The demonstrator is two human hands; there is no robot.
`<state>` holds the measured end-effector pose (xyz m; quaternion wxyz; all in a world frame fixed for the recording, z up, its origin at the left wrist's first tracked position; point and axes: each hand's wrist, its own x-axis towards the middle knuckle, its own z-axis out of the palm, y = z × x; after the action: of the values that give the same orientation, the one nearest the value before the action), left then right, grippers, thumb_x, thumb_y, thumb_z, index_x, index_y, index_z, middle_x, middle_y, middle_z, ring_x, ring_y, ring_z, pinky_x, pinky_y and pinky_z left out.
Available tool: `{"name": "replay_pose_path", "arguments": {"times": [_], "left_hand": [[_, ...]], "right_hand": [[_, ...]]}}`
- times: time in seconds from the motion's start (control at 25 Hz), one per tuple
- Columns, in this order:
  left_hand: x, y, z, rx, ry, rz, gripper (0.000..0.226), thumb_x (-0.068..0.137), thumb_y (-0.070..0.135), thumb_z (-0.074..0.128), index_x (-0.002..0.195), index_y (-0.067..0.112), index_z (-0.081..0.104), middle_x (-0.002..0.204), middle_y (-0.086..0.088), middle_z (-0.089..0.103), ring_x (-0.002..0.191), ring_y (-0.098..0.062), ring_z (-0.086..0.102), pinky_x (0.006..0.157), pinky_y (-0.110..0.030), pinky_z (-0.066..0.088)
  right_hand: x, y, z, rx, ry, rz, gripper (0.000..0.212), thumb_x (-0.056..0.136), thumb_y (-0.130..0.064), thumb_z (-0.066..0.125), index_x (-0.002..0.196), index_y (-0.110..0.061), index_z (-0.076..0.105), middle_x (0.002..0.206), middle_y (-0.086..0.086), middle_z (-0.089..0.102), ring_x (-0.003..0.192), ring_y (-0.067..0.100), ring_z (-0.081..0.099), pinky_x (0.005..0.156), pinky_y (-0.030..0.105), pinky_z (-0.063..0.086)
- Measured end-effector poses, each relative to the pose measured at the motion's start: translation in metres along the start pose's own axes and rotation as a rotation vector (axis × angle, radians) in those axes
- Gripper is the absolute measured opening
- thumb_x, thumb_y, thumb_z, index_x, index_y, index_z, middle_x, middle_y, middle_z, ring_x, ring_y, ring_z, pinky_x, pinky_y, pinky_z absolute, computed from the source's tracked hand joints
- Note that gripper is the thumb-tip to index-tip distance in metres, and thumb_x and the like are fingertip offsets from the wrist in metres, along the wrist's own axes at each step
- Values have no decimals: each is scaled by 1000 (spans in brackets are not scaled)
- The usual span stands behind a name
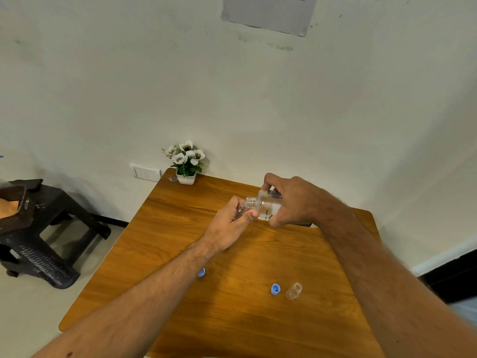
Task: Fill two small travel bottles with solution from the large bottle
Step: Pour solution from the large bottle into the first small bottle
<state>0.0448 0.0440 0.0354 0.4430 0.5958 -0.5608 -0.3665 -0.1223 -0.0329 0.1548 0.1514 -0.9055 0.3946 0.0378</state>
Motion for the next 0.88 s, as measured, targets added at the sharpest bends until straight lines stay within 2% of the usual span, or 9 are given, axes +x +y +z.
{"name": "replay_pose_path", "arguments": {"times": [0.16, 0.36, 0.88], "left_hand": [[-2, 3, 0, -2, 3, 17, 100, 59, 100, 39, 109, 14, 52, 84, 7, 57, 68, -7, 48, 53, -17, 39], [-3, 4, 1, -8, 4, 17, 99, 59, 100, 40, 109, 16, 52, 85, 6, 59, 67, -7, 49, 52, -18, 40], [-4, 4, -1, -7, 5, 39, 94, 60, 99, 39, 107, 18, 52, 86, 12, 58, 66, 4, 53, 52, -9, 40]], "right_hand": [[-1, 1, 1, -3, -1, 0, 72, 62, -34, 85, 120, -33, 43, 95, -4, 59, 72, 10, 60, 53, 18, 41], [-2, 0, 0, -7, -5, -3, 73, 62, -34, 85, 121, -33, 42, 96, -2, 59, 72, 9, 60, 53, 18, 43], [-3, -3, -1, -2, -12, 5, 72, 63, -34, 85, 121, -33, 42, 97, -3, 58, 73, 10, 60, 56, 19, 46]]}}
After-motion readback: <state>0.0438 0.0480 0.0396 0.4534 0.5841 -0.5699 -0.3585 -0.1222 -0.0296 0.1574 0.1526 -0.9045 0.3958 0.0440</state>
